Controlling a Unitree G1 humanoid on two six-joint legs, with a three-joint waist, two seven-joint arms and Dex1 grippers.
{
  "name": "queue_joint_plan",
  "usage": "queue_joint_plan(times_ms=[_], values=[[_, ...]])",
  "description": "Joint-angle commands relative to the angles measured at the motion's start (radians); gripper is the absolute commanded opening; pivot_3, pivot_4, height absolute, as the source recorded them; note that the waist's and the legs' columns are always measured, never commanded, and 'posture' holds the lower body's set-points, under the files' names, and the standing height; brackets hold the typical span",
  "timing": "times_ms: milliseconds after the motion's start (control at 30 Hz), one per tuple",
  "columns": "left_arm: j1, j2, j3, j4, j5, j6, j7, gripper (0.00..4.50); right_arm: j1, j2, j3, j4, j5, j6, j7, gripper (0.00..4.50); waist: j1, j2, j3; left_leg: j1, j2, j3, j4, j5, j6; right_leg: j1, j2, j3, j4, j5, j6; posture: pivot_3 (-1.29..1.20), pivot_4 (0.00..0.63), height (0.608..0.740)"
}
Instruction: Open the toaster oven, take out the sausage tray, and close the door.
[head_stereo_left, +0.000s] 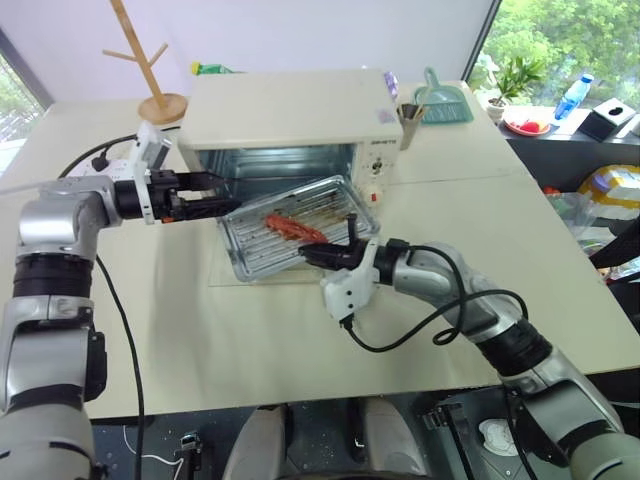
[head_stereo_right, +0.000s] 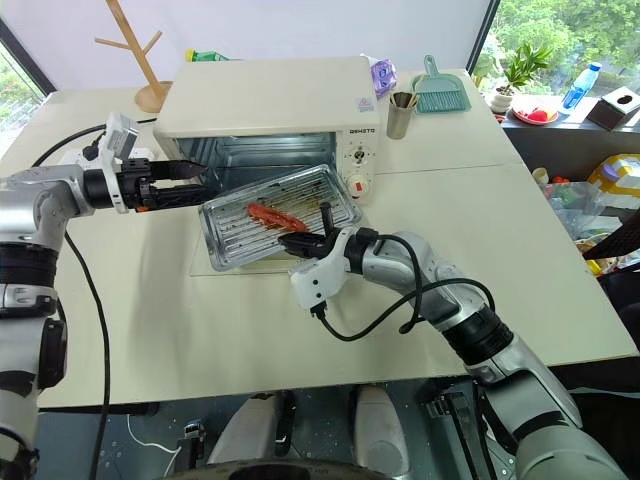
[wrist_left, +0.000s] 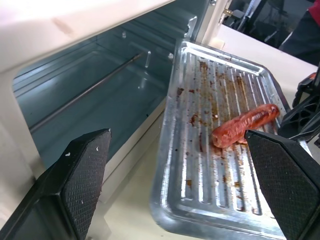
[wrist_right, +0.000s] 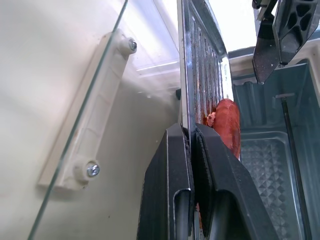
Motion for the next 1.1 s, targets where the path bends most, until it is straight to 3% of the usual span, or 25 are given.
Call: queue_joint_plan(times_ms=[33, 233, 400, 600, 700, 967, 1100], values=[[0.034, 0.045, 0.06, -0.097, -0.066, 0.097, -0.002, 4.5, 0.013, -0.022, -0.056, -0.057, 0.026, -0.006, 0.003, 0.07, 0.0, 0.0, 0.0, 0.0, 0.0, 0.0, 0.0, 0.0, 0.0, 0.0, 0.0, 0.0, 0.0, 0.0, 0.0, 0.0, 0.15, 0.74], [0.264, 0.136, 0.267, -0.339, -0.304, 0.496, 0.063, 4.5, 0.029, -0.067, -0.084, -0.056, 0.073, -0.042, 0.02, 0.07, -0.007, -0.001, 0.0, 0.0, 0.001, -0.003, 0.0, 0.0, 0.001, 0.0, 0.0, 0.001, 0.0, 0.0, 0.0, 0.0, 0.15, 0.74], [0.425, 0.132, 0.435, -0.496, -0.477, 0.754, 0.155, 4.5, 0.018, -0.092, -0.096, -0.036, 0.108, -0.088, 0.041, 0.07, 0.004, -0.001, 0.001, 0.001, 0.001, -0.004, 0.001, 0.0, 0.001, 0.002, -0.001, 0.0, -0.001, 0.0, 0.0, 0.0, 0.15, 0.74], [0.511, -0.012, 0.562, -0.634, -0.616, 0.935, 0.344, 4.5, 0.015, -0.093, -0.093, -0.044, 0.166, -0.129, 0.072, 0.07, 0.006, -0.001, 0.0, 0.001, 0.001, -0.004, 0.001, 0.0, 0.0, 0.002, -0.001, 0.0, -0.002, 0.0, 0.0, 0.0, 0.15, 0.74], [0.51, -0.133, 0.601, -0.655, -0.673, 0.986, 0.474, 4.5, 0.02, -0.085, -0.098, -0.062, 0.192, -0.136, 0.08, 0.07, 0.006, -0.002, 0.0, 0.002, 0.001, -0.004, 0.001, 0.0, 0.0, 0.003, -0.002, 0.0, -0.002, 0.0, 0.0, 0.0, 0.15, 0.74], [0.487, -0.296, 0.584, -0.606, -0.849, 0.991, 0.732, 4.5, 0.031, -0.092, -0.107, -0.091, 0.231, -0.138, 0.107, 0.07, 0.006, -0.003, 0.0, 0.002, 0.001, -0.004, 0.0, 0.0, 0.0, 0.003, -0.002, 0.001, -0.002, 0.0, 0.0, 0.0, 0.15, 0.74], [0.476, -0.33, 0.569, -0.574, -0.93, 0.991, 0.827, 4.5, 0.031, -0.092, -0.112, -0.096, 0.23, -0.131, 0.113, 0.07, 0.007, -0.003, 0.0, 0.002, 0.001, -0.004, 0.0, 0.0, 0.0, 0.003, -0.002, 0.001, -0.002, 0.0, 0.0, 0.0, 0.15, 0.74]])
